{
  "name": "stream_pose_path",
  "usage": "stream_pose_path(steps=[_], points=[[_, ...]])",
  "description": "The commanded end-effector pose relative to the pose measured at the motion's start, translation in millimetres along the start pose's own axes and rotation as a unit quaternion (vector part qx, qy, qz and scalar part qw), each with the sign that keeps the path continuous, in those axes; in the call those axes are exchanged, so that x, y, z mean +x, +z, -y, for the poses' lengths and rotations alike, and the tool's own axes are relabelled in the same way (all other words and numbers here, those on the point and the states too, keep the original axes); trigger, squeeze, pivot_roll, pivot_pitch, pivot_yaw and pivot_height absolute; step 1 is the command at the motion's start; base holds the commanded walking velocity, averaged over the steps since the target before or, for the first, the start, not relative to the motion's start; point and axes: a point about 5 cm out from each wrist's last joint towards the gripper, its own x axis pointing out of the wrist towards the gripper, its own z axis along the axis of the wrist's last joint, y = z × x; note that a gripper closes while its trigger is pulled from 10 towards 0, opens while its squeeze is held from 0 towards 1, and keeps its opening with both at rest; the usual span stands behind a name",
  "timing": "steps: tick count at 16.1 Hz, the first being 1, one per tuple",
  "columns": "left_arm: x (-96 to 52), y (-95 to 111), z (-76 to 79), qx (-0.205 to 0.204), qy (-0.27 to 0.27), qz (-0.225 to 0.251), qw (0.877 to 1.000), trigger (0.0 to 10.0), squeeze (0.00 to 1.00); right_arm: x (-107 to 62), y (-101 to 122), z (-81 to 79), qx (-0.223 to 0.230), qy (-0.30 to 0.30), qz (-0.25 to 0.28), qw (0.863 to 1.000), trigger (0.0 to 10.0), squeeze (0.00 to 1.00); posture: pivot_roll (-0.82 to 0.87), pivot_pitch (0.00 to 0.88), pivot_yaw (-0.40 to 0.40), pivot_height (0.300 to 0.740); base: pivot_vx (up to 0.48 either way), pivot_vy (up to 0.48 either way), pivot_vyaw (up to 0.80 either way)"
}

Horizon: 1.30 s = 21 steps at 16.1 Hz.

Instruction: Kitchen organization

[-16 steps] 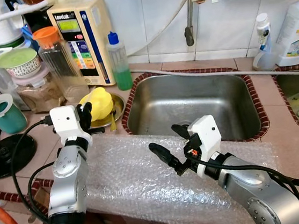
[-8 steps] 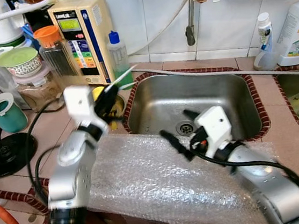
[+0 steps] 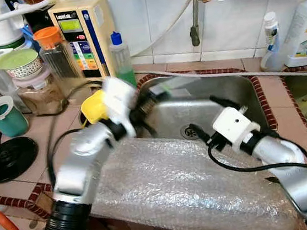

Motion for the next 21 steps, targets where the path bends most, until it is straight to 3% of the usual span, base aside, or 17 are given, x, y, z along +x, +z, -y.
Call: stream_pose_path(steps=[1,4,7,10,13,14,16,17,21], points=[[-0.9,-0.9,5.1,0.021,-0.023,-0.010,0.999,0.0,0.00,3.1,2.8,0.7,-0.021,0.006,0.010,1.000,10.0,0.00,-0.02,0.000,0.094,0.740,0.000,0.000,0.00],[3.0,-12.9,14.7,0.065,-0.050,-0.037,0.996,0.0,0.00,7.7,8.4,22.5,-0.067,-0.018,0.030,0.997,10.0,0.00,-0.03,0.000,0.085,0.740,0.000,0.000,0.00],[6.1,-10.0,16.5,0.092,-0.055,-0.030,0.994,0.0,0.00,13.3,1.9,18.3,-0.101,0.041,0.025,0.994,10.0,0.00,-0.03,0.000,0.074,0.740,0.000,0.000,0.00],[7.9,-7.3,15.1,0.135,-0.044,-0.026,0.990,0.0,0.00,19.3,-5.4,15.5,-0.107,0.091,0.016,0.990,10.0,0.00,-0.02,0.000,0.059,0.740,0.000,0.000,0.00],[6.1,-7.7,18.1,0.158,-0.053,-0.031,0.985,0.7,0.00,32.0,-9.7,28.6,-0.140,0.089,0.009,0.986,10.0,0.00,-0.01,0.000,0.046,0.740,0.000,0.000,0.00],[5.3,-7.0,19.3,0.159,-0.054,-0.029,0.985,0.8,0.00,40.5,-13.0,38.0,-0.172,0.082,-0.002,0.982,10.0,0.00,0.00,0.000,0.040,0.740,0.000,0.000,0.00],[3.9,-9.0,20.2,0.174,-0.060,-0.037,0.982,1.1,0.00,46.2,-13.5,43.0,-0.182,0.083,-0.005,0.980,10.0,0.00,0.00,0.000,0.038,0.740,0.000,0.000,0.00],[3.0,-10.8,20.1,0.184,-0.060,-0.040,0.980,1.4,0.00,49.0,-13.0,44.2,-0.189,0.089,-0.003,0.978,0.2,0.00,0.01,0.000,0.036,0.740,0.000,0.000,0.00],[-1.4,-14.9,14.9,0.219,-0.052,-0.056,0.973,1.4,0.00,50.4,-14.7,44.7,-0.192,0.101,-0.001,0.976,0.0,0.00,0.01,0.000,0.030,0.740,0.000,0.000,0.00]])
